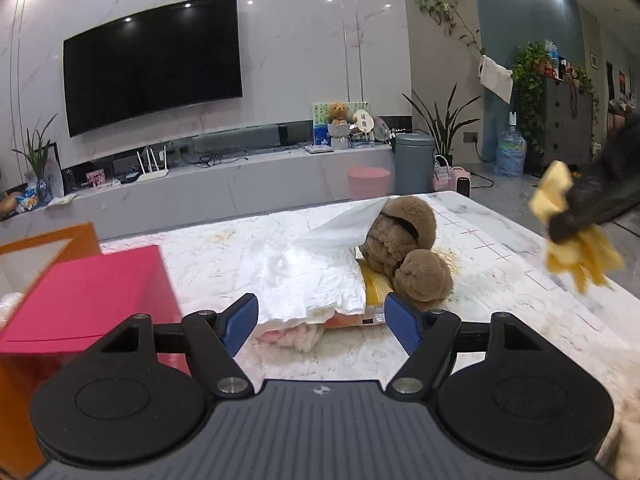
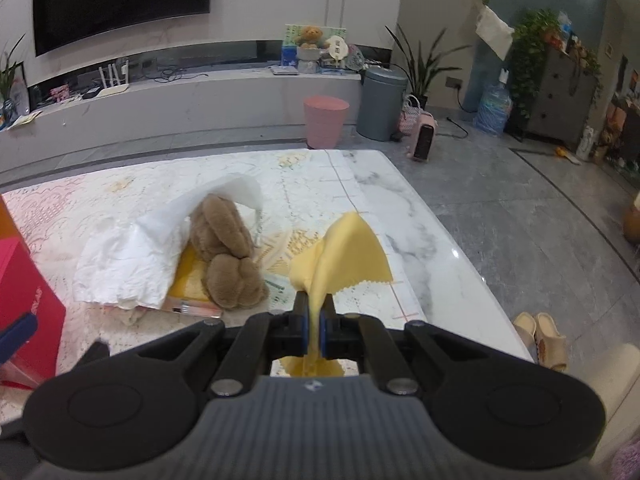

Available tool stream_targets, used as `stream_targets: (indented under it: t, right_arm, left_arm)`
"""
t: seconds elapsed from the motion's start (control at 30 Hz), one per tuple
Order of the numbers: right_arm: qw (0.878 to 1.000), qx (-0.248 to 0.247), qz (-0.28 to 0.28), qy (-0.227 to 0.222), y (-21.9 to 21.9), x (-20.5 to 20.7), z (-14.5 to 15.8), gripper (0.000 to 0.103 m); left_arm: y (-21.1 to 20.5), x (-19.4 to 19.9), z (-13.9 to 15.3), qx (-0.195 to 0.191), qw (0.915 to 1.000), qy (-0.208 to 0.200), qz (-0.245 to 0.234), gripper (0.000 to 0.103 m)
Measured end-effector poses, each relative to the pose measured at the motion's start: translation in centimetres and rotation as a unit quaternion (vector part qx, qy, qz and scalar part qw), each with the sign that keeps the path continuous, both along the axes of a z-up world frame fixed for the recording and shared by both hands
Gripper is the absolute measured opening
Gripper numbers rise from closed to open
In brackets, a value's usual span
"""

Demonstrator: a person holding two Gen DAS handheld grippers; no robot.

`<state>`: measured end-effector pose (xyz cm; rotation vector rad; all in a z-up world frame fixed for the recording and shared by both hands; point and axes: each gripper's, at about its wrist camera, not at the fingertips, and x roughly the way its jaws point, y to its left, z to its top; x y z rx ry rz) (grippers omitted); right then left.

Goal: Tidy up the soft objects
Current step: 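Grasp the white tissue with the left gripper while the right holds the yellow cloth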

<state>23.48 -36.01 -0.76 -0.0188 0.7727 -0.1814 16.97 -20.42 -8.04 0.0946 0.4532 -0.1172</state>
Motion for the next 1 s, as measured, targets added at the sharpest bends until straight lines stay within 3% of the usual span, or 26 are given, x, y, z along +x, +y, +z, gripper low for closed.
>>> stream_targets:
  t: [0.17,0.3,0.53,0.57,0.63,0.67,0.73,0.83,1.0]
  right_arm:
    - [0.999,0.024,-0.019,0.014,-1.6,0.7,-1.6,0.002]
    - [0.999,0.031,-0.017,0.027,-1.7,1.3,-2.6,0.002]
    - [0.999,0.034,0.004,0.035,-0.6,1.8,-3.3,0.002]
    - [0.999,0.036,0.006,0.036,-0.5,1.8,-3.4,0.002]
    - [0.999,0.038,0.007,0.037,-0.3,1.9,-3.5,0.002]
    - [0.998,0.038,0.007,0.039,-0.2,2.0,-3.5,0.002]
    - [0.999,0.034,0.007,0.042,-0.1,2.1,-3.7,0.002]
    - [0.999,0.034,0.007,0.042,0.0,2.0,-3.6,0.002]
    - [0.998,0.036,0.020,0.044,0.2,1.9,-3.6,0.002]
  left_arm:
    - [-0.2,3.2,-1.5,-0.013,0.9997,0.020,0.009,0.085]
    - [0.0,5.0,-1.5,-0.018,0.9993,0.009,0.031,0.088]
    - [0.7,8.5,-2.2,-0.062,0.9946,0.065,0.052,0.086]
    - [0.9,8.7,-2.4,-0.067,0.9936,0.068,0.060,0.083]
    - [1.3,8.8,-2.6,-0.076,0.9925,0.073,0.061,0.058]
    - [1.4,8.7,-2.7,-0.081,0.9922,0.071,0.062,0.054]
    - [1.8,8.0,-2.7,-0.094,0.9916,0.060,0.066,0.033]
    - [2.5,7.5,-2.5,-0.111,0.9891,0.057,0.077,0.014]
    - [2.8,5.8,-0.9,-0.131,0.9874,0.024,0.087,0.009]
